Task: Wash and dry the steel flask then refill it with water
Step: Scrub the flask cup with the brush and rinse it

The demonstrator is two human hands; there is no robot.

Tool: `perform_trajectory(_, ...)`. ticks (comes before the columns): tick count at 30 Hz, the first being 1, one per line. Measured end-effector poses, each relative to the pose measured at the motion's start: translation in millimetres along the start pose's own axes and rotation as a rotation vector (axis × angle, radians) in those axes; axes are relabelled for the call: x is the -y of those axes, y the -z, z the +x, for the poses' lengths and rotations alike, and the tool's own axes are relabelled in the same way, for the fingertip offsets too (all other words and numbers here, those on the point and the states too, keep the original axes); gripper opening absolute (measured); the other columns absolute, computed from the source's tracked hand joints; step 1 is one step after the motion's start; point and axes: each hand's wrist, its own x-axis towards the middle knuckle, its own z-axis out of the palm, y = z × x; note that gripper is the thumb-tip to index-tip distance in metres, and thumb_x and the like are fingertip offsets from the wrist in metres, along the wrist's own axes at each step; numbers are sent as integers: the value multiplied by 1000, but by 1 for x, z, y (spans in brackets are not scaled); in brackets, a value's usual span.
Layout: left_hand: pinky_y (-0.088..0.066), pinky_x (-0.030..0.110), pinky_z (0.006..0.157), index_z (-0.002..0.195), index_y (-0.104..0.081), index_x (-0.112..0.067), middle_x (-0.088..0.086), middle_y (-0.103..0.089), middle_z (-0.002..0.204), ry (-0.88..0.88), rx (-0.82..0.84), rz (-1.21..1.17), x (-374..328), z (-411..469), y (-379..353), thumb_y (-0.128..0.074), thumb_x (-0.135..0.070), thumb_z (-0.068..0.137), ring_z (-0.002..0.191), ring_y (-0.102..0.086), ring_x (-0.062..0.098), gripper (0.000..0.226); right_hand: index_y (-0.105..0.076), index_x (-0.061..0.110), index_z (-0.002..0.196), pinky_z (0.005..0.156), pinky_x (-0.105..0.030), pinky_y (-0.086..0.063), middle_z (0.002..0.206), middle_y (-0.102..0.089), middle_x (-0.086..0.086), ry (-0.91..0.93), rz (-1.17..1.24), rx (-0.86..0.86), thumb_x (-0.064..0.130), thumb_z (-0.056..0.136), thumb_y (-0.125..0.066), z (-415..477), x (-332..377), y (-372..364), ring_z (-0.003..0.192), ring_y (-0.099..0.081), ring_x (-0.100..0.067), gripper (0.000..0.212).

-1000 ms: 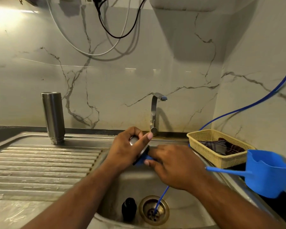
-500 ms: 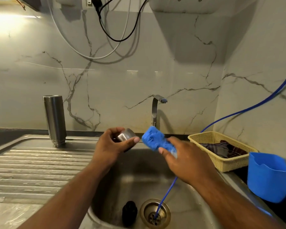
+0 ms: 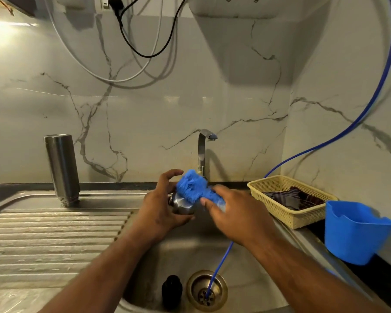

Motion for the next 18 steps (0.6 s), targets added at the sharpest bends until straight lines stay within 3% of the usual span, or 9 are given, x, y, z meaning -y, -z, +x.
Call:
perform_trajectory(6, -44, -3, 75, 140, -33, -44, -27, -59, 112, 4, -43, 35, 12, 1, 0, -90, -12, 71, 100, -55, -24, 95, -50, 36, 139, 71, -22, -49, 115, -66, 10, 61, -94, 35, 67, 98, -43, -6, 5, 4, 89, -58, -5, 52)
perform_trajectory(12, -57, 21, 78, 122, -56, -36, -19, -65, 101, 15, -77, 72, 12, -4, -8, -91, -29, 71, 92, -64, -1, 62, -50, 36, 128, 66, -27, -41, 110, -67, 11, 139, -117, -121, 67, 97, -41, -2, 19, 36, 91, -65, -11, 44)
perform_trajectory(16, -52, 10, 74, 118, -58, -37, -17, -67, 103, 35, -156, 56, 8, -5, -10, -93, -28, 68, 92, -64, -5, 62, -48, 36, 126, 72, -33, -48, 110, -68, 11, 256, -174, -144, 58, 94, -47, 16, 42, 76, 90, -65, -16, 38)
perform_trajectory(18, -54, 17, 79, 119, -58, -39, -19, -66, 107, 63, -185, 23, -4, -4, -12, -93, -31, 68, 93, -65, -1, 62, -49, 35, 130, 74, -33, -46, 114, -67, 8, 315, -255, -105, 56, 95, -48, 31, 41, 107, 90, -64, -18, 41)
